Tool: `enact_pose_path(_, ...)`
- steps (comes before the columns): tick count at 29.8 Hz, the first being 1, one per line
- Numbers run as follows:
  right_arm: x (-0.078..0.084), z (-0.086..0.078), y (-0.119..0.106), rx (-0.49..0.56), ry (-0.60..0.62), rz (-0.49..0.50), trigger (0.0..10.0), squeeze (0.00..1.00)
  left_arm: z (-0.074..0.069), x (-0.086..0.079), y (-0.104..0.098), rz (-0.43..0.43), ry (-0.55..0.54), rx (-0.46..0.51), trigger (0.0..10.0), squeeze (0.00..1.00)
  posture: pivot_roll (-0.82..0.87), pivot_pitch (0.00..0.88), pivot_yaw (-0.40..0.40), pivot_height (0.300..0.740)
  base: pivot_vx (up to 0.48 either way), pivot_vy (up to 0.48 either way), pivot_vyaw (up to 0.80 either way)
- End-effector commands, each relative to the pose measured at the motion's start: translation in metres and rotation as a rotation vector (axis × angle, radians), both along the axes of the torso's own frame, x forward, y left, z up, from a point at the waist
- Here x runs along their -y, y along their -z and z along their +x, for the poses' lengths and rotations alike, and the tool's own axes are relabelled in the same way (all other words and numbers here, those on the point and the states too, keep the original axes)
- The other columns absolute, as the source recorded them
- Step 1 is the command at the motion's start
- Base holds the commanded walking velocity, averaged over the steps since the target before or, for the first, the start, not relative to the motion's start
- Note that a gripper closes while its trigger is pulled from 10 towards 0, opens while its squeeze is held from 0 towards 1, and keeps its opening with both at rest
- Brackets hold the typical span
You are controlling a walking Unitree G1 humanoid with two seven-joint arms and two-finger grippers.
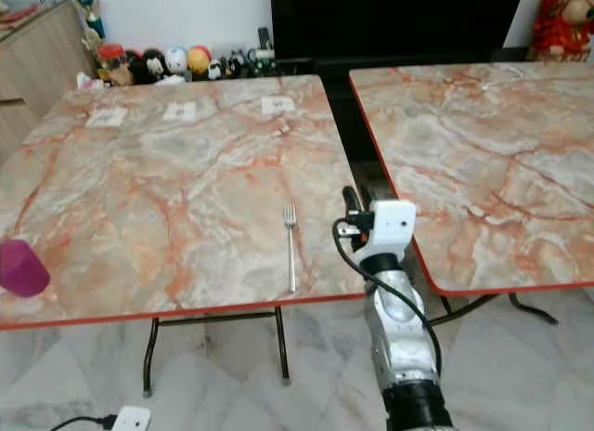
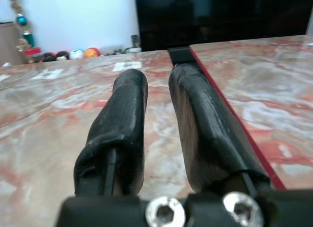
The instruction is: Setting the table
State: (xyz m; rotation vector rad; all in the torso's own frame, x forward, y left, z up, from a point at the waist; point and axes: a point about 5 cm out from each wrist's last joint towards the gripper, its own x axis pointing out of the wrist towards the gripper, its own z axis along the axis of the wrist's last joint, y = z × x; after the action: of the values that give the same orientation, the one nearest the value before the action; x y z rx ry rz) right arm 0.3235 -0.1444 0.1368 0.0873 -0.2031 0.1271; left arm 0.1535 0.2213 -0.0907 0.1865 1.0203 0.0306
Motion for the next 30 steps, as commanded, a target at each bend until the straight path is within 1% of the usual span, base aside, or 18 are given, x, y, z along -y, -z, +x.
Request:
enact_pose_path(1,-0.002,0.0,-0.001,-0.003,-0.006,0.004,10.0,0.0,-0.003,-0.005,0.0,0.005,-0.016,-0.006,10.0,0.0,-0.13,0.004,0.039,0.74,0.0,0.424,0.0)
enact_pose_path(7,-0.002,0.0,0.0,-0.006,-0.005,0.003,10.0,0.0,-0.003,-0.005,0.0,0.007,-0.016,-0.007,10.0,0.0,-0.13,0.007,0.041,0.74,0.0,0.389,0.0)
enact_pose_path(25,0.001,-0.001,0.007,-0.037,0.016,0.012,10.0,0.0,-0.002,-0.004,0.0,-0.009,-0.006,-0.001,10.0,0.0,-0.13,0.012,0.045,0.74,0.0,0.0,0.0)
enact_pose_path(30,-0.001,-0.002,0.01,-0.049,0.005,0.012,10.0,0.0,0.0,-0.007,-0.001,-0.009,-0.005,0.001,10.0,0.0,-0.13,0.013,0.047,0.74,0.26,0.0,0.0)
